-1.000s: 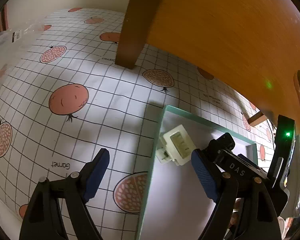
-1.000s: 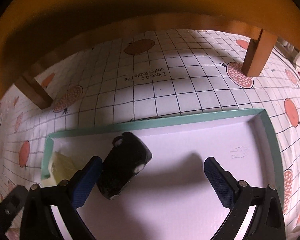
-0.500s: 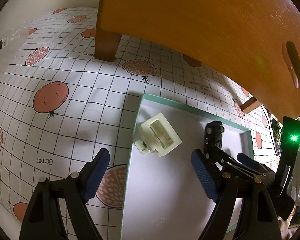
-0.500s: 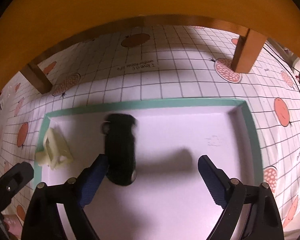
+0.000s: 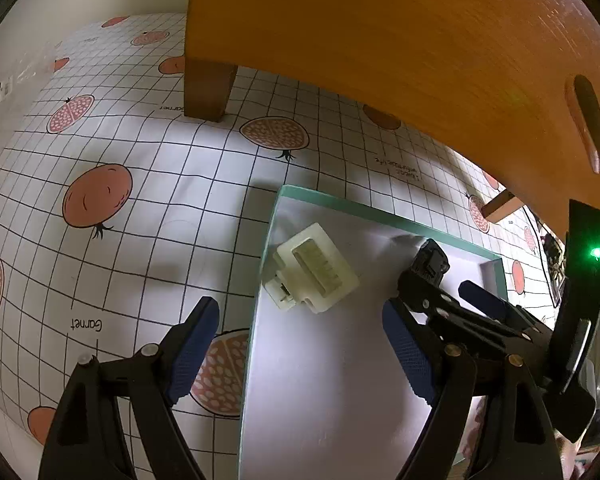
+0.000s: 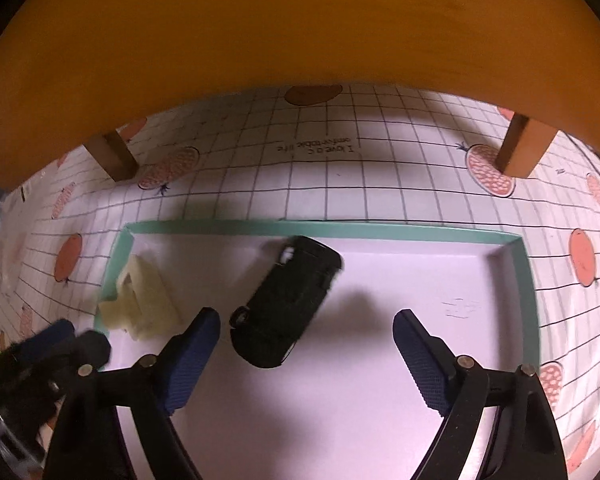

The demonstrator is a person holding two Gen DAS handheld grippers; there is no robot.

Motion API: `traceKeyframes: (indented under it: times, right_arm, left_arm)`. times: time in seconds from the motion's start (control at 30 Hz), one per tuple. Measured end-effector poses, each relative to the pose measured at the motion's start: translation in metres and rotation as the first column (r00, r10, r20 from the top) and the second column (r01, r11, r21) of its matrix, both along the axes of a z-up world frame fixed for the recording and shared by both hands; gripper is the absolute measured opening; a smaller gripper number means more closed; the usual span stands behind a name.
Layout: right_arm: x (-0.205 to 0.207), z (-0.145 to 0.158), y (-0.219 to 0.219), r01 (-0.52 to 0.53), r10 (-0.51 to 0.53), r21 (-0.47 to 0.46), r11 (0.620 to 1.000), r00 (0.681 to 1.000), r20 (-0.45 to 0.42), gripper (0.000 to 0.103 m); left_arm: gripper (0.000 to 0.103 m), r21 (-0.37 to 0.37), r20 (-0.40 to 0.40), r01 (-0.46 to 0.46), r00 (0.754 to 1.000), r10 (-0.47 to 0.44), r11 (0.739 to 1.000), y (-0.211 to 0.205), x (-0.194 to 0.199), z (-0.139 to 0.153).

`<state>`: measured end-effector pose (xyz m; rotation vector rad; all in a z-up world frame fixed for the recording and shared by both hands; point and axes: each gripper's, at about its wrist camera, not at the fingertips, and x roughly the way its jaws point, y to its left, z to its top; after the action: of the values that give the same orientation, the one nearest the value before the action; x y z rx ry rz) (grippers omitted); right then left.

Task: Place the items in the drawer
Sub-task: 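Lower left tool onto the cream clip while right tool lowers onto the black car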

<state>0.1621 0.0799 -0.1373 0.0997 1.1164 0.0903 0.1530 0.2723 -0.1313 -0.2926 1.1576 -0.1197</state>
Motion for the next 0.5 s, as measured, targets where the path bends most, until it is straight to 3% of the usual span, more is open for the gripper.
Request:
traceKeyframes:
  times: [0.23,0.5]
  right_arm:
    - [0.015,-0.002,0.002,0.061,-0.062,0.012,0.998,0.998,0.011,0.089]
    - [0.005,-0.005,-0.014,0.077,-0.077,-0.019,0.997,0.997,-0.010,0.089]
  left_arm:
    - [0.085,-0.001,0.000,-0.002,1.000,0.002,1.000,0.001,0.002,0.001]
    - [0.085,-0.011,-0.006,-0.007,1.000,0.007,1.000,0.003,0.003,-0.001]
